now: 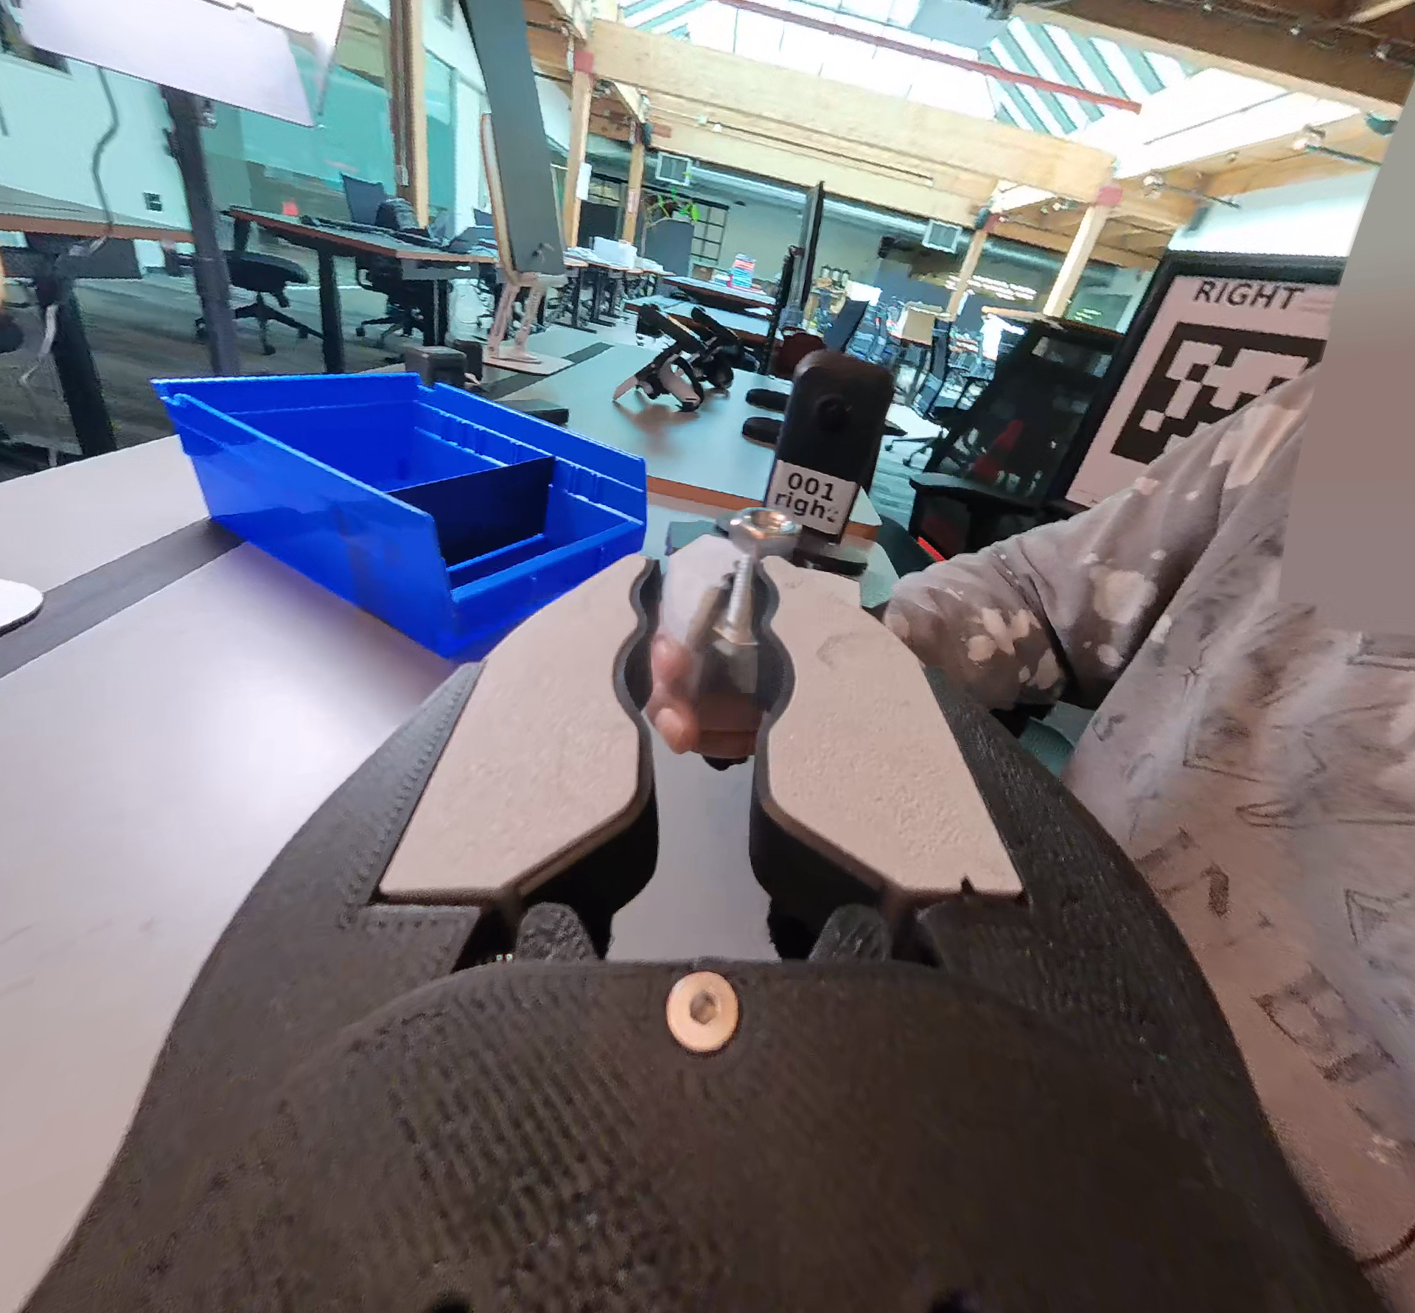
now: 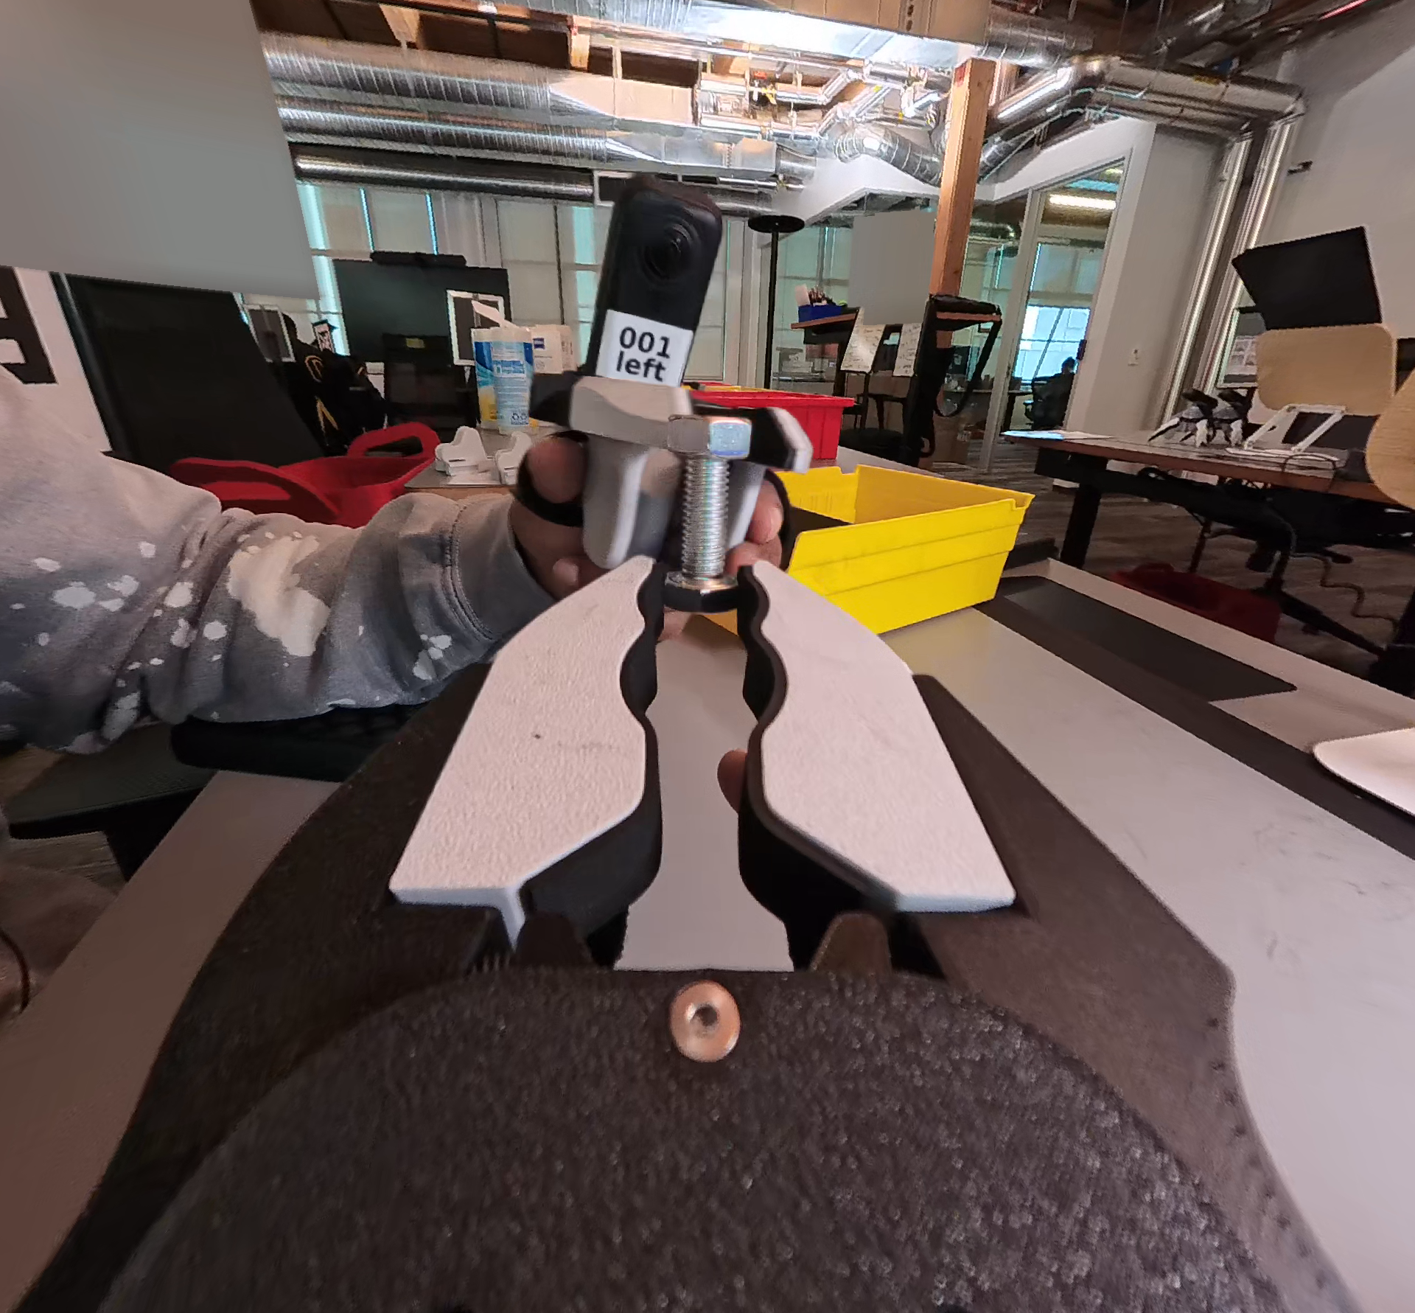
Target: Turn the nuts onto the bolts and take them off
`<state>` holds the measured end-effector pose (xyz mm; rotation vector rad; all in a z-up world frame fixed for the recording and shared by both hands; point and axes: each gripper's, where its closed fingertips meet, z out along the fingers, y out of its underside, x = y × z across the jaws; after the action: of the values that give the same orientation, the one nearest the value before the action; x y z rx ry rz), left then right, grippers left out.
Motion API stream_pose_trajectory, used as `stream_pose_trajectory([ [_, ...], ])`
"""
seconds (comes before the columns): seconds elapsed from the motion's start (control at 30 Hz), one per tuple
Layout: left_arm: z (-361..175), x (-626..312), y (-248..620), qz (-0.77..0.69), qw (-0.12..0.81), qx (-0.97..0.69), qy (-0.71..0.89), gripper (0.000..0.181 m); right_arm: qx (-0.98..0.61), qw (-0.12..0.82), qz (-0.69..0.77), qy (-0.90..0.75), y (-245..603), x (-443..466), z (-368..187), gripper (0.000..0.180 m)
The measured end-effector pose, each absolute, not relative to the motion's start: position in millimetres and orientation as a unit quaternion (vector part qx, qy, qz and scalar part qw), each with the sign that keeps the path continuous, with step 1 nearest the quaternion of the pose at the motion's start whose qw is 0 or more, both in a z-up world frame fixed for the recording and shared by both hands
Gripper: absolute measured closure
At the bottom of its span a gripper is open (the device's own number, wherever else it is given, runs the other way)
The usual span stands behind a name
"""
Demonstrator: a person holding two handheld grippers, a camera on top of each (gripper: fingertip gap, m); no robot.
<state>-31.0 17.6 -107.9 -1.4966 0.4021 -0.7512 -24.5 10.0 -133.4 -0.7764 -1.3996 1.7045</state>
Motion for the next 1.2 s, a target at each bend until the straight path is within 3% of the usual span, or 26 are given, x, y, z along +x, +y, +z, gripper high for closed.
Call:
stream_pose_trajectory([
  [0.33,-112.5,-17.7,17.7,-0.349,0.639,-0.658,0.191,0.155,-0.305,0.392,0.666,-0.556,7.6,-25.4,-135.5,0.161],
  [0.43,-110.9,-32.6,20.1,-0.337,0.654,-0.656,0.167,0.162,-0.295,0.392,0.677,-0.549,8.0,-21.9,-129.9,0.161],
  [0.67,-108.9,-15.5,15.4,-0.356,0.646,-0.647,0.192,0.155,-0.312,0.395,0.661,-0.557,9.5,-27.3,-137.2,0.161],
  [0.9,-110.3,-40.1,23.1,-0.327,0.659,-0.661,0.148,0.164,-0.294,0.393,0.681,-0.543,8.9,-20.7,-126.6,0.161],
  [1.2,-109.9,-17.5,19.3,-0.334,0.649,-0.658,0.187,0.153,-0.311,0.396,0.663,-0.554,8.9,-26.3,-134.9,0.161],
])
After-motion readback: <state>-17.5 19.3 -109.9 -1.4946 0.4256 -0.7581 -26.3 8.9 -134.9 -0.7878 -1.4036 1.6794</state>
